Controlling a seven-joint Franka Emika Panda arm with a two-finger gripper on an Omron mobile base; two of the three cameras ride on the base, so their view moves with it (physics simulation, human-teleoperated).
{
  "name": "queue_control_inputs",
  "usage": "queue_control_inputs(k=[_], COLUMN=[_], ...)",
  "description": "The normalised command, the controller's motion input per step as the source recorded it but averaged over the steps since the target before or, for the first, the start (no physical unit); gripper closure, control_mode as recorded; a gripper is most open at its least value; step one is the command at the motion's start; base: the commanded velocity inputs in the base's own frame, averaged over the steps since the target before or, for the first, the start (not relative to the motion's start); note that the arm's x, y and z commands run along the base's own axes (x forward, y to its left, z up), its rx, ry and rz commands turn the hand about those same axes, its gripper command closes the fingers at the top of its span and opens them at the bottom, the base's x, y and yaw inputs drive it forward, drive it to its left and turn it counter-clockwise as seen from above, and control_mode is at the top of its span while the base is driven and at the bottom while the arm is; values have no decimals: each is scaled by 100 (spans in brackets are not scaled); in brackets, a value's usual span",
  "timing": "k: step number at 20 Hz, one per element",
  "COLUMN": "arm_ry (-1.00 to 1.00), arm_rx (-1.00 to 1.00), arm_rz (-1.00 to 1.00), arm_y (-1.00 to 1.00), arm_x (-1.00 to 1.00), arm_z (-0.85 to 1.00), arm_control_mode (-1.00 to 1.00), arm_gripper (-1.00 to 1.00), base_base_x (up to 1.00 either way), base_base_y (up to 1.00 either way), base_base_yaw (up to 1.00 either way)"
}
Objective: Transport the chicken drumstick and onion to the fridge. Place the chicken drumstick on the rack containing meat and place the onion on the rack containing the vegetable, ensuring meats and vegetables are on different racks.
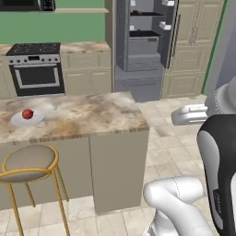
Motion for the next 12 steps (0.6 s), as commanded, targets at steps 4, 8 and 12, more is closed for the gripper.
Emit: queue_control_inputs(k=[4,8,12], arm_ry=[0,0,0], arm_rx=[0,0,0], arm_rz=[0,0,0], arm_y=[0,0,0], arm_x=[0,0,0], arm_z=[0,0,0], arm_control_mode=[100,100,100], arm_gripper=[-100,-100,-100], base_base_x=[0,0,0], base_base_y=[100,100,100], base_base_yaw=[0,0,0])
